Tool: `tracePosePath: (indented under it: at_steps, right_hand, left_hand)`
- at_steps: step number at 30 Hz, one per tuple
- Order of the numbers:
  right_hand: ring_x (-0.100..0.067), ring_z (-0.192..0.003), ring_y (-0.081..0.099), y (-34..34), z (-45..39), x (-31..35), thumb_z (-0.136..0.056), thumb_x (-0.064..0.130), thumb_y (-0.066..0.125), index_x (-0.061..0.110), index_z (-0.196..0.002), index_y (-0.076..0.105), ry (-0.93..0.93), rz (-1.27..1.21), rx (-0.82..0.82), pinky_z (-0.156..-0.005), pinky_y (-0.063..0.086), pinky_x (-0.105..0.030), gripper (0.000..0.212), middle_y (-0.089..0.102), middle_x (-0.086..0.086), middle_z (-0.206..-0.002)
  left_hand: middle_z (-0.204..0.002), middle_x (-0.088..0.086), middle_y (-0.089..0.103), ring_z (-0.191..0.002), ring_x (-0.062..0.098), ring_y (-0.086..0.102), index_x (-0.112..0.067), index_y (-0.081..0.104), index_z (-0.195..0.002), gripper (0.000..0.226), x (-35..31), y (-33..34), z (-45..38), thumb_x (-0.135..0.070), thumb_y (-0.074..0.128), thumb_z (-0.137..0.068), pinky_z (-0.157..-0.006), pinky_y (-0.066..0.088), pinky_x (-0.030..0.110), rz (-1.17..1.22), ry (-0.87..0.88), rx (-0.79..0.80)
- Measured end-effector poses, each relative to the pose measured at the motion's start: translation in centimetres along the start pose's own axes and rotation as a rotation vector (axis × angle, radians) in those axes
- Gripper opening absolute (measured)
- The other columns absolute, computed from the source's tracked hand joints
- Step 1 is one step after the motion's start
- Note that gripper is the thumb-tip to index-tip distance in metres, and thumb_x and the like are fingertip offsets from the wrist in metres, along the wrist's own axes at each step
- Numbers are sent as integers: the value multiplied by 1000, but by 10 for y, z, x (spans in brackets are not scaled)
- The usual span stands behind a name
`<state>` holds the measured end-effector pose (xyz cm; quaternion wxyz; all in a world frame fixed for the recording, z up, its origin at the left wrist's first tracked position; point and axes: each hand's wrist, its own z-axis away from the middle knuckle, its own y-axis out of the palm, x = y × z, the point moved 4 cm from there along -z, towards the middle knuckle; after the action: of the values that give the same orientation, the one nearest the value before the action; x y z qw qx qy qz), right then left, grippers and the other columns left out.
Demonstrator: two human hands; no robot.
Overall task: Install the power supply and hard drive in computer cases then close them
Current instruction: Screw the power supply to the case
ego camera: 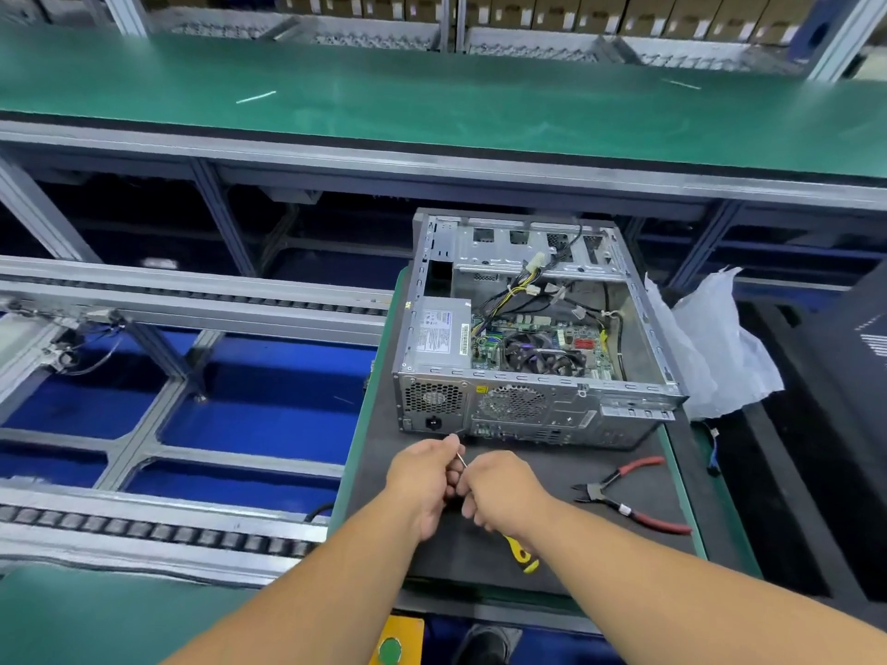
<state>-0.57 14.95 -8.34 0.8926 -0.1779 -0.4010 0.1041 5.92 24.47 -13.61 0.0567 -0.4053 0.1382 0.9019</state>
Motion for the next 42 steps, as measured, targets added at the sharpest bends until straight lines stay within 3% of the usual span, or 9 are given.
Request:
tracePosePath:
  at_steps: [7,12,18,23,26,28,31,36,42]
  right_hand:
    - [-22,-41,47,18,-11,-17,-99,4,47,7,-83,58,112,-327,-95,-43,39,-26,21,50,-17,-60]
    - [-29,-43,59,13,-20,-17,-88,6,53,10,-67,66,98,-292,-155,-56,59,-48,25,61,-14,-60]
    - [-41,-73,74,5,-34,-17,-77,-1,53,0,-76,75,75,-149,-167,-64,61,-60,23,74,-22,-76]
    - [-34,-84,74,5,-49,-17,-91,16,63,4,-95,75,130,-170,-153,-75,62,-42,17,75,-17,-90]
    - [-33,-67,64,9,-56,-18,-97,14,63,2,-94,67,191,-291,-78,-69,53,-43,13,67,-19,-77]
    - [-34,-64,64,8,-59,-17,-97,10,61,5,-90,62,218,-307,-75,-67,53,-43,9,65,-19,-73]
    - [-25,-50,58,13,-58,-18,-98,5,52,9,-84,60,267,-357,-36,-48,38,-26,16,62,-13,-65]
    - [-20,-44,42,22,-62,-16,-103,4,39,11,-73,51,308,-545,-2,-48,42,-27,33,47,-10,-57]
    - [-18,-45,36,24,-60,-13,-106,10,31,14,-78,46,324,-577,57,-50,38,-29,32,38,-6,-55]
  left_hand:
    - [-57,2,61,-50,15,48,-7,72,-77,29,-7,-3,-12,-23,65,-99,-53,44,25,-357,109,-142]
    - [-53,0,65,-46,13,51,-8,72,-67,37,-17,1,-16,-31,68,-95,-52,42,24,-604,189,-183]
    - [-67,5,72,-57,14,53,-7,74,-75,22,-16,-1,-19,-14,61,-91,-51,42,22,-850,193,-135]
    - [-65,-1,70,-58,14,57,-8,71,-75,18,-17,-10,-12,-14,62,-89,-57,49,28,-785,188,-224]
    - [-75,8,71,-64,20,59,-13,65,-80,16,-10,-23,1,-20,63,-94,-61,50,31,-718,132,-261]
    - [-75,14,70,-60,23,59,-11,63,-82,18,-1,-28,13,-19,60,-97,-56,50,32,-663,56,-209]
    - [-68,12,65,-47,22,56,-9,61,-88,23,9,-30,38,-27,58,-101,-42,40,24,-630,-84,-58]
    - [-80,17,73,-58,26,68,-5,59,-103,44,22,-21,70,-46,42,-107,-46,50,27,-549,-332,219]
    - [-79,16,71,-56,19,64,-5,60,-107,21,31,-21,75,-23,49,-107,-50,48,24,-245,-309,181]
